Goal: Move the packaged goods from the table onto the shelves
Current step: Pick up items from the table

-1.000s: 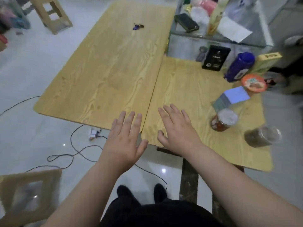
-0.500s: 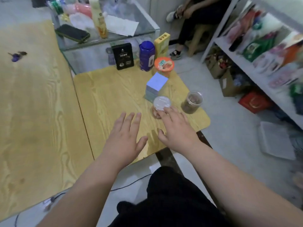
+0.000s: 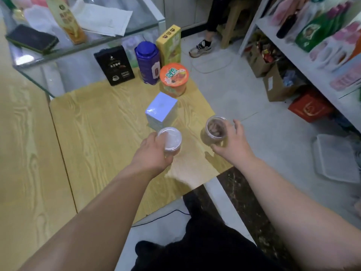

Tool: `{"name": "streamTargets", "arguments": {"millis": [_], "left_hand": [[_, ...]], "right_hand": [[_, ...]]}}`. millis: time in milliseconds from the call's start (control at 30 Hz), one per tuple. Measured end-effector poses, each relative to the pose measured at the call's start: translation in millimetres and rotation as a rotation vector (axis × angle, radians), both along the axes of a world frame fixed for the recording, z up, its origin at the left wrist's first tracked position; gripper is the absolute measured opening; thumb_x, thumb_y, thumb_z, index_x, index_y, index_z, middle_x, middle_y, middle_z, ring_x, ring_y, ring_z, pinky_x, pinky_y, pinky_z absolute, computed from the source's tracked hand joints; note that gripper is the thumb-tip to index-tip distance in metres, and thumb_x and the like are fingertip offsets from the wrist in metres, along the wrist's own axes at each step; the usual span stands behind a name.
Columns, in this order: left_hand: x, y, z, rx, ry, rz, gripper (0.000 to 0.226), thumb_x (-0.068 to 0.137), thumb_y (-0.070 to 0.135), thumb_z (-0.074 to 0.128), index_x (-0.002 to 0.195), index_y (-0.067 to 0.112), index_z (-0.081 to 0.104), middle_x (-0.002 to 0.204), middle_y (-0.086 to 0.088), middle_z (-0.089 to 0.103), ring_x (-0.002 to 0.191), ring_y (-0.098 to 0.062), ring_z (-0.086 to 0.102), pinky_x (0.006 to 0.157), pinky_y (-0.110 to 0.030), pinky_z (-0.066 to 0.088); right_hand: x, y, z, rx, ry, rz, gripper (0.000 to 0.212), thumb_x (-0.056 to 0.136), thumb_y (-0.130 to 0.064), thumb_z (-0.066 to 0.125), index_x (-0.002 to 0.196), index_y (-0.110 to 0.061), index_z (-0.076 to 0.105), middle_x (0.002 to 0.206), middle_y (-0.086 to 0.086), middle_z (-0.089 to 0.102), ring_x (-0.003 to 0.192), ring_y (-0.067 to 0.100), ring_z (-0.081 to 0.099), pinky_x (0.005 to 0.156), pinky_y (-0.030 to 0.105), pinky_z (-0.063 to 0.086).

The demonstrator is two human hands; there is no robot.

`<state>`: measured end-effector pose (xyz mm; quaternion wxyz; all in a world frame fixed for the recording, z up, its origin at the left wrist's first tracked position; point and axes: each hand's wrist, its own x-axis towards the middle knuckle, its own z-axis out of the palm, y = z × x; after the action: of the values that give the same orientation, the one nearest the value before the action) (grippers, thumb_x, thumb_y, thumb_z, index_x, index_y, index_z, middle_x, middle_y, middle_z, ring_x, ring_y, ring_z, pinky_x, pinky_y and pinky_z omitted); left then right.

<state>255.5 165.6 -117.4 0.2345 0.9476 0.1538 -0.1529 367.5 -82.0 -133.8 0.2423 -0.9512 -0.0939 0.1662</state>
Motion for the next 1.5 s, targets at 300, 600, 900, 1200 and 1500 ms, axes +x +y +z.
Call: {"name": "streamTargets", "arguments": {"millis": [300,600,900,1200,1500], "left_hand": [[32.1,-31.6,-48.9,-0.3,-0.126,0.396,0.067,0.073,0.016,0.084,0.127,0.02,0.044,0.13,0.004,0.029,0.101,-0.003,0.041,0.074,-0.008,0.036],[-21.9,-17.2,-13.8,-0.841,-0.286,0.875,0.083,0.067,0.023,0.087,0.13,0.033,0.035,0.12,0.005,0.059,0.098,0.001,0.065,0.081,-0.019,0.054],[-153.9,-9.4,40.6,-1.349,-0.78,1.574,0.038,0.095,0.031,0.047,0.097,0.003,0.073,0.087,-0.017,0.073,0.082,-0.026,0.073,0.068,-0.034,0.061],[-346.5,-43.0,105.6,-1.252,-1.303,1.621,0.05,0.084,0.053,0.045,0.093,0.018,0.079,0.1,-0.006,0.067,0.095,-0.024,0.065,0.081,-0.039,0.057],[-573.2,-119.0,143.6,-0.854,-1.689,1.895,0.054,0.105,0.045,0.032,0.115,0.009,0.071,0.115,-0.016,0.071,0.111,-0.036,0.066,0.109,-0.057,0.041]], "right_hand": [[30.0,19.8,-39.8,0.345,0.207,0.323,0.076,0.071,-0.02,0.091,0.129,-0.035,0.043,0.128,-0.019,0.047,0.114,-0.007,0.048,0.098,0.016,0.047],[38.3,64.9,-9.4,0.699,0.69,0.167,0.078,0.068,-0.022,0.087,0.131,-0.04,0.045,0.11,-0.007,0.071,0.1,0.008,0.069,0.078,0.024,0.056],[-58.8,185.5,56.0,0.763,1.218,0.491,0.039,0.081,-0.032,0.062,0.117,-0.016,0.063,0.105,0.013,0.073,0.091,0.03,0.07,0.079,0.045,0.058],[-254.5,240.8,101.7,0.572,1.456,0.906,0.069,0.079,-0.048,0.067,0.131,-0.002,0.061,0.126,0.034,0.061,0.113,0.048,0.059,0.095,0.066,0.047],[-506.3,235.0,155.8,0.417,1.605,1.321,0.079,0.078,-0.051,0.073,0.136,-0.001,0.057,0.129,0.027,0.062,0.114,0.041,0.064,0.095,0.058,0.053]]}}
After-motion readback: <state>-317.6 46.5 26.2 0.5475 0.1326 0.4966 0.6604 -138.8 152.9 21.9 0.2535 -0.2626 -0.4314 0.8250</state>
